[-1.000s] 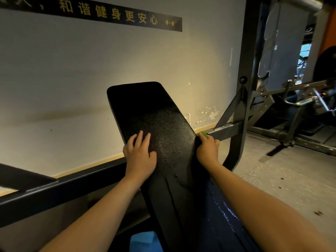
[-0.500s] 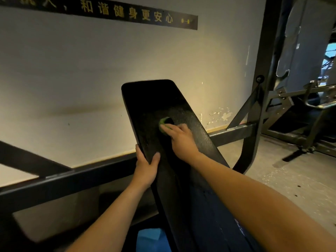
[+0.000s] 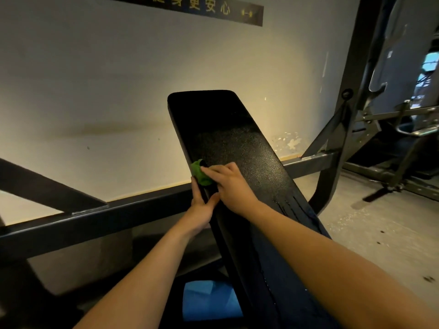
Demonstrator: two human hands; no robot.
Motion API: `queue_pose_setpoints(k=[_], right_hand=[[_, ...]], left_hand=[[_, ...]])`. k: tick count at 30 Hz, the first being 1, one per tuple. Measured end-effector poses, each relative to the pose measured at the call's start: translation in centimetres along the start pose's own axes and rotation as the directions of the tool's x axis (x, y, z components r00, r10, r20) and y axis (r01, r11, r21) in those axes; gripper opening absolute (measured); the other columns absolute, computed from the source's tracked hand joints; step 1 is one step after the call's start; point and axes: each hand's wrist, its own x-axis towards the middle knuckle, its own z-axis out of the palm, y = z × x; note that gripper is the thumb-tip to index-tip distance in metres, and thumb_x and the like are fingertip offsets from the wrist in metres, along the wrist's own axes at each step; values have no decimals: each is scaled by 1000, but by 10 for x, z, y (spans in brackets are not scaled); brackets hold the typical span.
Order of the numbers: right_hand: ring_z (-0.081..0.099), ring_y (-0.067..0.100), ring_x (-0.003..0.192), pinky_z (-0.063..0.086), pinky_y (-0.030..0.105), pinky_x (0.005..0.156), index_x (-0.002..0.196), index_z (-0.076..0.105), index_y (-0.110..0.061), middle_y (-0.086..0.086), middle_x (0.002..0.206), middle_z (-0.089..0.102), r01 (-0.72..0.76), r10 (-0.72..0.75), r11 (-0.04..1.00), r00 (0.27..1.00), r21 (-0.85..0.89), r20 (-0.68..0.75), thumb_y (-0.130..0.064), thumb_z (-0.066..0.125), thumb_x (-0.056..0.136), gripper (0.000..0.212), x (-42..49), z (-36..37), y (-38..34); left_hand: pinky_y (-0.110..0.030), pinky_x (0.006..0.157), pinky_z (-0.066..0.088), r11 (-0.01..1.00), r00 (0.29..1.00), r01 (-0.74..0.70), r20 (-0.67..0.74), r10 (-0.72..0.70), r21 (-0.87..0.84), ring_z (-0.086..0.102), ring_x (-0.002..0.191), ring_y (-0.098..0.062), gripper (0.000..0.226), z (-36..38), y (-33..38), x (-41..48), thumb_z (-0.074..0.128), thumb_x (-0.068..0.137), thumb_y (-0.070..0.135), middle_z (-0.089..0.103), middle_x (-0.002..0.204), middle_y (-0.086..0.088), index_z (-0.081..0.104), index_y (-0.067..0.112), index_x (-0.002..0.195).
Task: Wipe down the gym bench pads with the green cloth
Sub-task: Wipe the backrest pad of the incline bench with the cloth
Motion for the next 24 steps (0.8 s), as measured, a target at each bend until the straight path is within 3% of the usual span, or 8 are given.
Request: queue_pose_setpoints(k=[1, 3, 5, 8, 14, 19, 21, 24], right_hand=[[45, 28, 99, 44, 31, 89, 140, 57, -13, 8, 128, 62, -5, 5, 999, 1000, -43, -7, 7, 52, 88, 56, 0, -3, 8], [46, 31, 98, 45, 34, 88, 137, 59, -12, 9, 124, 63, -127, 117, 984, 990, -126, -78, 10, 50, 85, 57, 3, -12, 27], [43, 32, 105, 33, 24, 89, 138, 58, -14, 9, 129, 61, -367, 347, 921, 925, -128, -156, 10, 45, 87, 58, 7, -18, 39], [41, 30, 112, 23, 17, 83, 138, 58, -13, 8, 133, 57, -487, 473, 872, 864, -48, -173, 8, 42, 89, 55, 10, -8, 22], [42, 18, 121, 27, 15, 102, 121, 71, -11, 5, 132, 55, -368, 376, 926, 917, 79, -131, -4, 58, 92, 33, -14, 1, -30], [53, 15, 109, 37, 9, 94, 102, 73, -5, 3, 116, 56, -401, 407, 913, 908, 80, -96, 2, 58, 91, 20, -40, -2, -56], [53, 13, 100, 37, 4, 87, 96, 69, -6, 2, 108, 53, -444, 452, 891, 886, 94, -100, 6, 56, 89, 19, -46, -6, -66], [51, 16, 105, 37, 7, 89, 110, 61, -7, 3, 111, 52, -466, 467, 883, 884, 50, -5, 10, 54, 86, 30, -30, -22, -71]], left_hand=[[-10, 62, 49, 999, 1000, -18, -7, 17, -27, 47, 132, -23, 83, 0, -3, 0, 45, 104, 46, 29, 160, -4, -23, 51, 150], [-25, 95, 51, 997, 999, -49, -21, 48, -54, 42, 137, -24, 86, 0, -11, 4, 50, 100, 50, 30, 160, -1, -22, 56, 148], [-45, 116, 34, 996, 997, -74, -17, 73, -45, 34, 144, -28, 90, 1, -12, 6, 53, 96, 56, 25, 162, -2, -22, 57, 147], [-48, 115, 33, 991, 995, -94, -20, 93, -95, 33, 143, -29, 91, 1, -14, 8, 55, 97, 52, 24, 161, -4, -19, 54, 150], [-57, 106, 46, 963, 987, -130, 60, 148, -235, 41, 140, -29, 100, -6, -16, 4, 67, 78, 69, 30, 158, 1, -9, 69, 143], [-42, 105, 48, 945, 969, -100, 184, 163, -310, 50, 130, -15, 105, -19, -26, -14, 74, 90, 34, 47, 144, 8, -7, 52, 154], [-44, 104, 50, 954, 973, -81, 184, 138, -287, 57, 123, -16, 105, -22, -34, -18, 79, 83, 41, 56, 137, 4, 4, 51, 155], [-46, 100, 53, 960, 976, -45, 192, 101, -277, 65, 113, -18, 93, -20, -41, -11, 83, 72, 51, 66, 128, 1, 31, 41, 147]])
